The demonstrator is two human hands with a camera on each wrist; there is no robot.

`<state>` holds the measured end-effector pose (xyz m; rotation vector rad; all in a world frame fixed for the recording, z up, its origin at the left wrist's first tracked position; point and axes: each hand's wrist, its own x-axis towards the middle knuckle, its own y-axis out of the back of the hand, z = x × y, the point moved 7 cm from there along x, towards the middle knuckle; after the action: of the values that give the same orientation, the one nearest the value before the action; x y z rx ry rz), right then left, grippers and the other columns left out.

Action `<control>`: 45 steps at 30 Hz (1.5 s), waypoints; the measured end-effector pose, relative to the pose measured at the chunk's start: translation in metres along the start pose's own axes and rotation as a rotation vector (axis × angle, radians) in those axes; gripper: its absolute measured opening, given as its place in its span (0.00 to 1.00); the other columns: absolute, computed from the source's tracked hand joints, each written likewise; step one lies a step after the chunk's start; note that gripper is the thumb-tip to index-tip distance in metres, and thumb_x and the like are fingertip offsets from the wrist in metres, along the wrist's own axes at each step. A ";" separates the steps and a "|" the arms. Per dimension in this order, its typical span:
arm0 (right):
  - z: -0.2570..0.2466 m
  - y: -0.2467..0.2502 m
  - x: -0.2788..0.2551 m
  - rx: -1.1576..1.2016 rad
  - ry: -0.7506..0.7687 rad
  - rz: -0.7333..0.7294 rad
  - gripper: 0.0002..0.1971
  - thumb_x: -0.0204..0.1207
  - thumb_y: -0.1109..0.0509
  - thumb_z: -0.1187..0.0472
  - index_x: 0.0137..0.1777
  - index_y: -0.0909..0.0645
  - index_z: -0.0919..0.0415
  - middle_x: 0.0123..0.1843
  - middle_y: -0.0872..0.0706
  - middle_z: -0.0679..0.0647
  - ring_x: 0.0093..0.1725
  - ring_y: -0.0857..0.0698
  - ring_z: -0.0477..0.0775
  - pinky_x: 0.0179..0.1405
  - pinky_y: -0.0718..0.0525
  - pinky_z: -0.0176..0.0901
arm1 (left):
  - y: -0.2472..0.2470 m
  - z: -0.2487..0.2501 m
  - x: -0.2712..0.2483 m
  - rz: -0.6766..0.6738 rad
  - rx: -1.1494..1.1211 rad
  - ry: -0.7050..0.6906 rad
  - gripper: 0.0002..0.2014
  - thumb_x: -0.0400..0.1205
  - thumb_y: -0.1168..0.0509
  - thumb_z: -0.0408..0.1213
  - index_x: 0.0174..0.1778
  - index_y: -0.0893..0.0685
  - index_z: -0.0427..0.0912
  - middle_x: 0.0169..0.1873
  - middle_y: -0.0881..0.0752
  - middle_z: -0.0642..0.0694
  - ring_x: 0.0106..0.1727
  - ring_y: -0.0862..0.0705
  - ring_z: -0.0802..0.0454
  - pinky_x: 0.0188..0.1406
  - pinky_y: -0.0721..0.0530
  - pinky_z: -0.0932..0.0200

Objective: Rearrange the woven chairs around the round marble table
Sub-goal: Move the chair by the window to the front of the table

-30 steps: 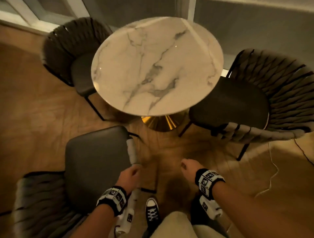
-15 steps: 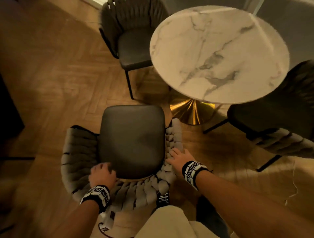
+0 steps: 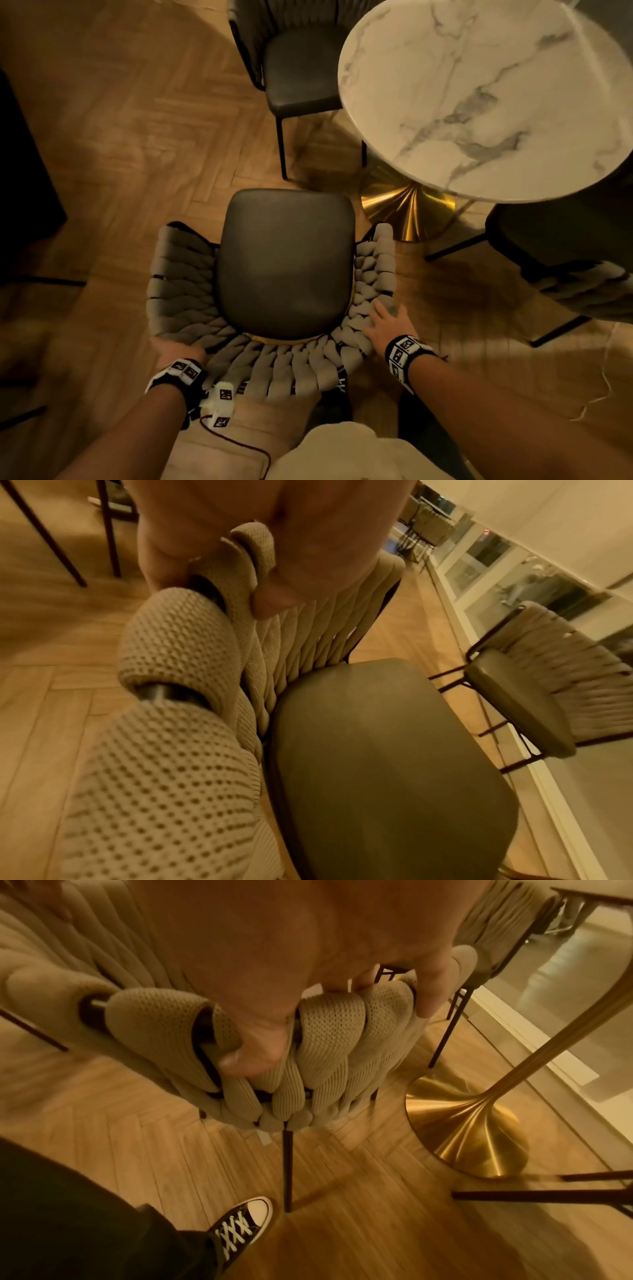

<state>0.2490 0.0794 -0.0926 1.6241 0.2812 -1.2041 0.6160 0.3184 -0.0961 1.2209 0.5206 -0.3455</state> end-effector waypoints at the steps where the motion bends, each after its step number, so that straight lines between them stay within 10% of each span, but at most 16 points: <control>1: 0.002 -0.002 0.000 -0.017 0.010 -0.002 0.31 0.81 0.37 0.46 0.83 0.42 0.47 0.88 0.51 0.59 0.86 0.61 0.63 0.77 0.48 0.80 | -0.001 0.002 -0.003 -0.014 -0.015 -0.016 0.48 0.78 0.26 0.36 0.85 0.52 0.38 0.77 0.29 0.30 0.73 0.24 0.32 0.72 0.26 0.38; 5: 0.018 -0.016 -0.004 -0.064 0.005 0.011 0.34 0.80 0.36 0.45 0.84 0.43 0.48 0.88 0.50 0.62 0.86 0.59 0.66 0.76 0.48 0.80 | -0.008 0.011 -0.013 -0.004 -0.074 -0.012 0.56 0.72 0.21 0.36 0.85 0.57 0.52 0.72 0.23 0.28 0.67 0.20 0.27 0.65 0.20 0.33; 19: 0.092 -0.100 -0.058 0.077 -0.076 0.023 0.25 0.85 0.48 0.50 0.83 0.41 0.48 0.87 0.46 0.63 0.86 0.56 0.67 0.77 0.63 0.81 | -0.072 0.091 -0.096 -0.076 -0.019 -0.167 0.45 0.78 0.27 0.42 0.85 0.50 0.53 0.71 0.23 0.28 0.66 0.20 0.26 0.64 0.21 0.35; 35: 0.114 -0.130 -0.077 0.362 -0.329 0.018 0.31 0.82 0.38 0.50 0.83 0.42 0.45 0.88 0.53 0.61 0.87 0.60 0.64 0.81 0.59 0.73 | -0.116 0.191 -0.099 -0.236 0.124 -0.417 0.47 0.77 0.30 0.33 0.86 0.52 0.58 0.68 0.20 0.30 0.65 0.18 0.29 0.65 0.18 0.38; 41: 0.097 -0.135 -0.087 0.921 -0.772 0.242 0.41 0.74 0.29 0.56 0.84 0.46 0.45 0.88 0.61 0.54 0.86 0.63 0.66 0.84 0.47 0.67 | -0.108 0.198 -0.072 -0.337 0.137 -0.393 0.35 0.71 0.25 0.35 0.73 0.32 0.42 0.64 0.18 0.31 0.62 0.18 0.30 0.62 0.17 0.41; 45: 0.028 -0.149 -0.089 1.961 -1.340 0.534 0.29 0.81 0.38 0.60 0.82 0.40 0.54 0.81 0.35 0.68 0.69 0.24 0.73 0.72 0.25 0.69 | -0.102 0.213 -0.039 -0.494 0.288 -0.430 0.25 0.72 0.24 0.44 0.63 0.21 0.39 0.58 0.14 0.36 0.54 0.15 0.35 0.54 0.13 0.46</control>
<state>0.0900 0.1525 -0.1075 1.3916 -2.6413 -1.7835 0.5715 0.0831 -0.1027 1.2356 0.3982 -1.1079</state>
